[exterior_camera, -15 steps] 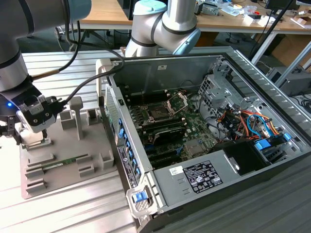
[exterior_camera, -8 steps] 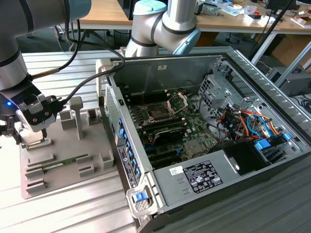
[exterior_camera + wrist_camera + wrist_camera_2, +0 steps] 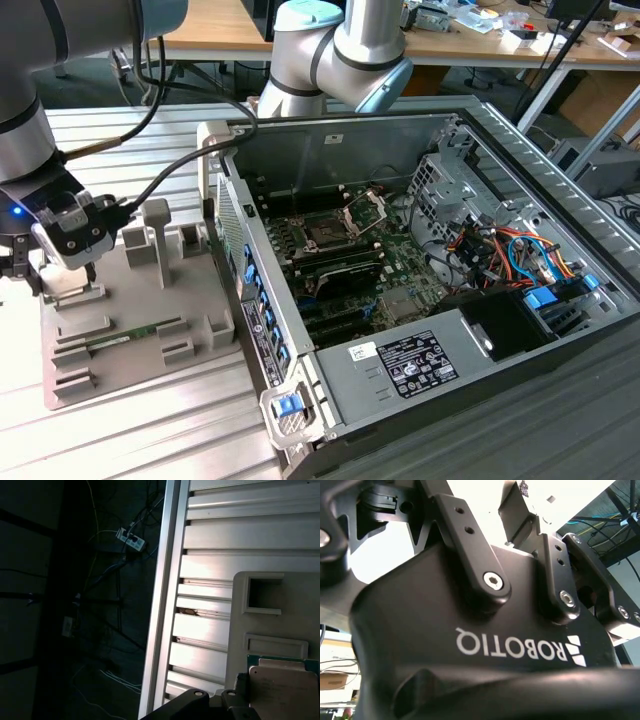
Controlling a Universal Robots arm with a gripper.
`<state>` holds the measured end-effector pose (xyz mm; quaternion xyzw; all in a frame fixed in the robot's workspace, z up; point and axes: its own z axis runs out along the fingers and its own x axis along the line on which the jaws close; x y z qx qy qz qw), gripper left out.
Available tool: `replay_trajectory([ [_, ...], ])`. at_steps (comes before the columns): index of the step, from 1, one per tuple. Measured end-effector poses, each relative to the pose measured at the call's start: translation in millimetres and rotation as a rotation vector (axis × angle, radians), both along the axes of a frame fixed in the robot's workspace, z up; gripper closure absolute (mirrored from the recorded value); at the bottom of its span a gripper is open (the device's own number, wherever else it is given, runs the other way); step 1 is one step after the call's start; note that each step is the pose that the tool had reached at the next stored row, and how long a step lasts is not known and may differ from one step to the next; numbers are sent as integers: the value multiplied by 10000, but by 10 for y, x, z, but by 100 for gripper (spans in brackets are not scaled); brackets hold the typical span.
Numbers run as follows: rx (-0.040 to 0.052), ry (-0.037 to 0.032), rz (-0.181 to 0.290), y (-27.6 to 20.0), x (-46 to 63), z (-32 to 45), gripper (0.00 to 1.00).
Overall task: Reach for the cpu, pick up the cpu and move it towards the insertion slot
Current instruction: 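Pick up the cpu and move it towards the insertion slot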
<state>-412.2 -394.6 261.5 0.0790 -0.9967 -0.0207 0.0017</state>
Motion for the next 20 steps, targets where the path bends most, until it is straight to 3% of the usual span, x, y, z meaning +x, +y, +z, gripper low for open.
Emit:
replay_trajectory([
  [20, 0, 0, 0, 0, 1, 44, 45],
])
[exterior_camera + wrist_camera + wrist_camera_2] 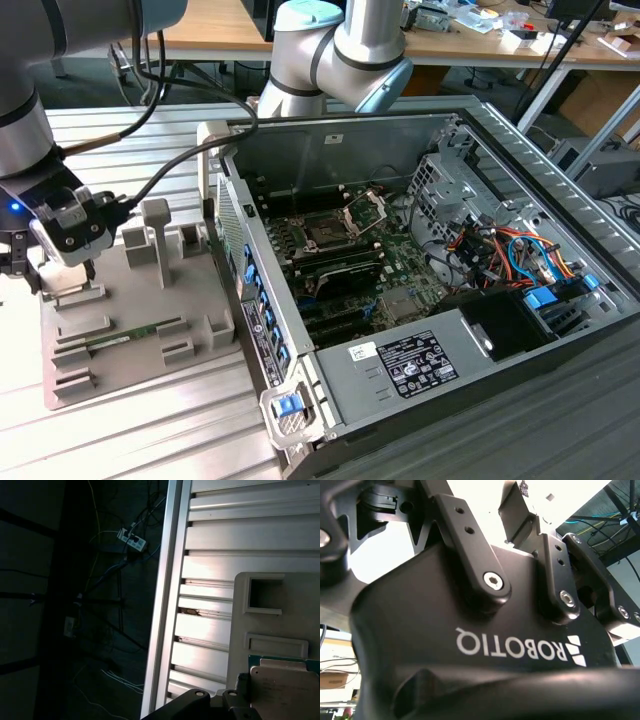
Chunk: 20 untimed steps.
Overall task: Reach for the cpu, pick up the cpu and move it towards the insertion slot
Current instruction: 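Pick up the cpu and move it towards the insertion slot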
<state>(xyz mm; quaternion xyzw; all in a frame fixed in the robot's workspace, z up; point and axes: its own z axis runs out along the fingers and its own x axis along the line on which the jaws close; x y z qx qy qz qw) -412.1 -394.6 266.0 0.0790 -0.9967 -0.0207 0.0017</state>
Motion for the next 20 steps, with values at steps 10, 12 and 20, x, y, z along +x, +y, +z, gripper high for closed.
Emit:
replay_trajectory([
  [10, 0, 0, 0, 0, 0, 25, 45],
  [12, -1, 1, 0, 0, 0, 32, 45],
  [20, 0, 0, 0, 0, 0, 58, 45],
])
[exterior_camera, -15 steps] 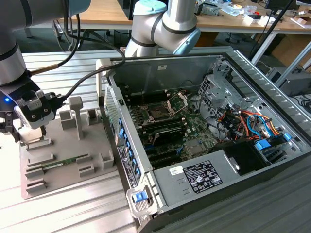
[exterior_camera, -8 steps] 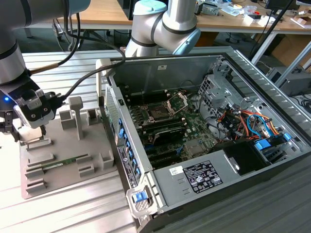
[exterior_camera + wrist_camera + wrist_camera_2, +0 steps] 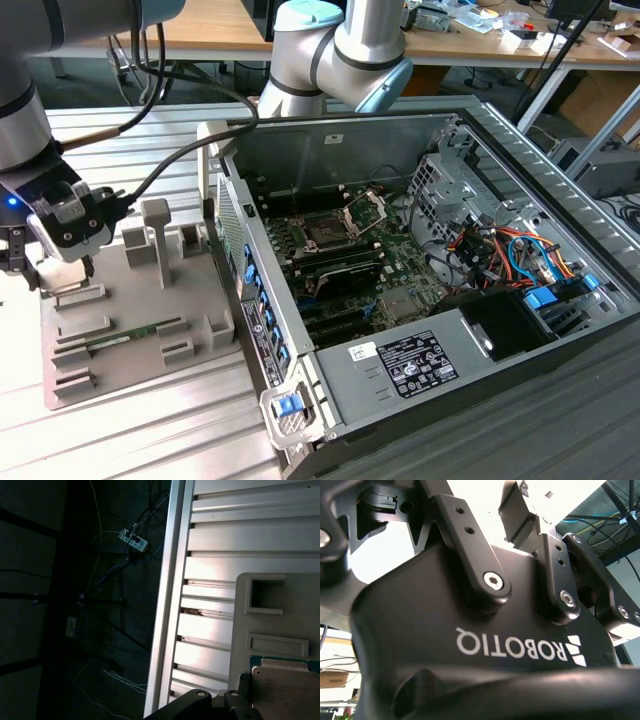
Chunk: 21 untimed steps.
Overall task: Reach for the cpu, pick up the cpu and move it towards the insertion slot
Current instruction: 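Pick up the cpu and move it towards the insertion slot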
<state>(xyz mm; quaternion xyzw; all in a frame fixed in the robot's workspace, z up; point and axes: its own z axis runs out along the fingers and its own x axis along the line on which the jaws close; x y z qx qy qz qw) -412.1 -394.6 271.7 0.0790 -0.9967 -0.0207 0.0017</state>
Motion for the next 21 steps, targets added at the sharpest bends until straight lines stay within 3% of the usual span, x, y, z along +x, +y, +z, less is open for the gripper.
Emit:
replay_trajectory([
  [21, 0, 1, 0, 0, 0, 63, 45],
])
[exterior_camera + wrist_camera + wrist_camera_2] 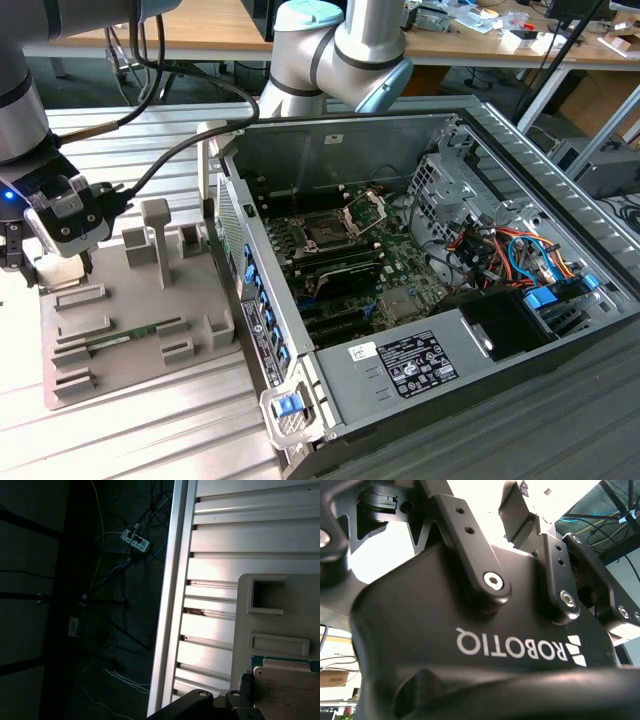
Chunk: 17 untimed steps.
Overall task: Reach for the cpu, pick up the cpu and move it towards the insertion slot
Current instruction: 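Pick up the cpu and move it towards the insertion slot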
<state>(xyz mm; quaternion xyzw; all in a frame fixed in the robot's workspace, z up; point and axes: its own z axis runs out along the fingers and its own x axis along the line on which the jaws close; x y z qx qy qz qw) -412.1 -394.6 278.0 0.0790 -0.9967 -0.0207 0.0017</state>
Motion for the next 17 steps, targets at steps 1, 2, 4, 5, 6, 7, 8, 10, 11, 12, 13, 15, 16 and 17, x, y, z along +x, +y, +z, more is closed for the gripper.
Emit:
replay_trajectory([
  [1, 0, -1, 0, 0, 0, 2, 45],
  [2, 0, 0, 0, 0, 0, 5, 45],
  [4, 0, 0, 0, 0, 0, 12, 45],
  [5, -1, 0, 1, 0, 0, 15, 45],
  [6, 0, 0, 0, 0, 0, 18, 45],
  [7, 0, 0, 0, 0, 0, 21, 45],
  [8, 0, -1, 0, 0, 0, 24, 45],
  [10, 0, -1, 0, 0, 0, 30, 45],
  [11, 0, 0, 0, 0, 1, 33, 45],
  [12, 0, 0, 0, 0, 0, 37, 45],
  [13, 0, 0, 0, 0, 0, 40, 45],
  [15, 0, 0, 0, 0, 0, 46, 45],
  [16, 0, 0, 0, 0, 1, 49, 45],
  [17, 0, 0, 1, 0, 1, 53, 45],
])
